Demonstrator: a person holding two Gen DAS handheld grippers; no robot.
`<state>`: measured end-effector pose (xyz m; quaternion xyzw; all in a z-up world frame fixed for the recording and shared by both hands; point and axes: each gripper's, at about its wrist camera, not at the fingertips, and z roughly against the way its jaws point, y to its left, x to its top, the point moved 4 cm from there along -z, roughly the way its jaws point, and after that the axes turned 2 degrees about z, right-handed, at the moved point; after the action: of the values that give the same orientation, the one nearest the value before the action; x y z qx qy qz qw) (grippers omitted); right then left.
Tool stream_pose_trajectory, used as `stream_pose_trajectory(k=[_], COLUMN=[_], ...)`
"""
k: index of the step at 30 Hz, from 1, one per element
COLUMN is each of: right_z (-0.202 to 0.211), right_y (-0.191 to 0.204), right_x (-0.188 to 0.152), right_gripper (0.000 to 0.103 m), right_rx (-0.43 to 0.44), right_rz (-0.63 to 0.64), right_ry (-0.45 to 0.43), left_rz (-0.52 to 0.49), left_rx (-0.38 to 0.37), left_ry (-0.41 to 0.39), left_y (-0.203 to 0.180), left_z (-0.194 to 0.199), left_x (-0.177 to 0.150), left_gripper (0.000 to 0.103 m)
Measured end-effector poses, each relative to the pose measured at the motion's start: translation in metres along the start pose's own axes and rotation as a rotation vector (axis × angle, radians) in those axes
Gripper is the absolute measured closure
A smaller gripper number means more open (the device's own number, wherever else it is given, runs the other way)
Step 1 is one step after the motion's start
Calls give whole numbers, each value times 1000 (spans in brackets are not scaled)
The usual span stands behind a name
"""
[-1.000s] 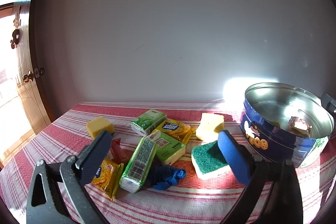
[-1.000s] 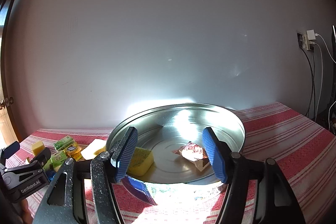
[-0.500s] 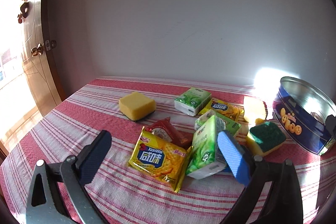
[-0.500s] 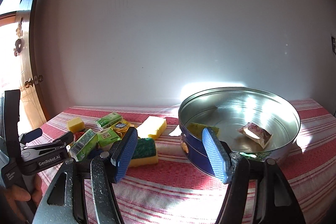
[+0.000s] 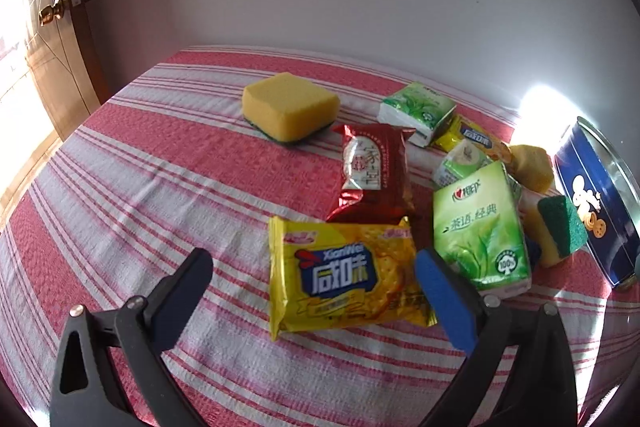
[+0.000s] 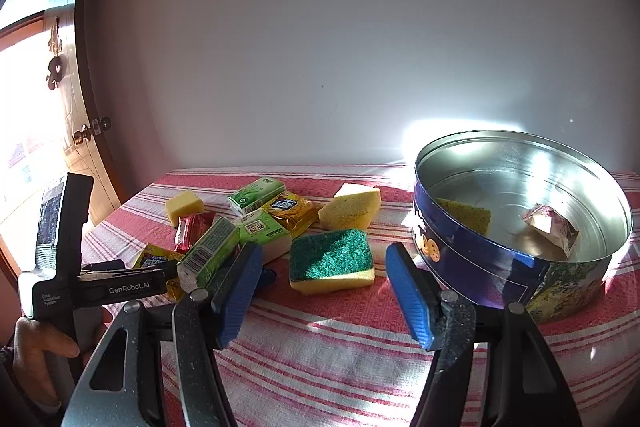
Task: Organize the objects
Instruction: 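Move both tools back toward the remaining items on the cloth, then grasp the yellow XianWei cracker pack with the left tool while the right tool grasps a green tissue pack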
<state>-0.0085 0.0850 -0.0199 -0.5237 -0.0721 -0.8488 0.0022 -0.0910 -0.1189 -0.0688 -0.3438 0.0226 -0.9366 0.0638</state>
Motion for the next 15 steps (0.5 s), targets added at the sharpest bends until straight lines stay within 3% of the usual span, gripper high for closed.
stream_pose_trajectory(k=[2,4,7,10,15], right_z=[-2,-3,-4,-4,-4], right_y=[1,1,2,4,14], right_x=[0,-1,-1,-1,-1], right_gripper=[37,37,37,37,37], right_rx=[4,8,10,11,30], right_rz=[-1,-1,-2,1,27], right_ry=[6,11,18,20,19], left_rz=[-12,-20,-21,-1,63], left_rx=[14,6,17,23,-35], left_ry=[38,62,56,35,10], left_y=[-4,-7,-6,-1,11], left_z=[-8,-13,-11,-4,1], left_x=[-1,-2,-5,-4,-2], left_gripper=[1,7,11,30,33])
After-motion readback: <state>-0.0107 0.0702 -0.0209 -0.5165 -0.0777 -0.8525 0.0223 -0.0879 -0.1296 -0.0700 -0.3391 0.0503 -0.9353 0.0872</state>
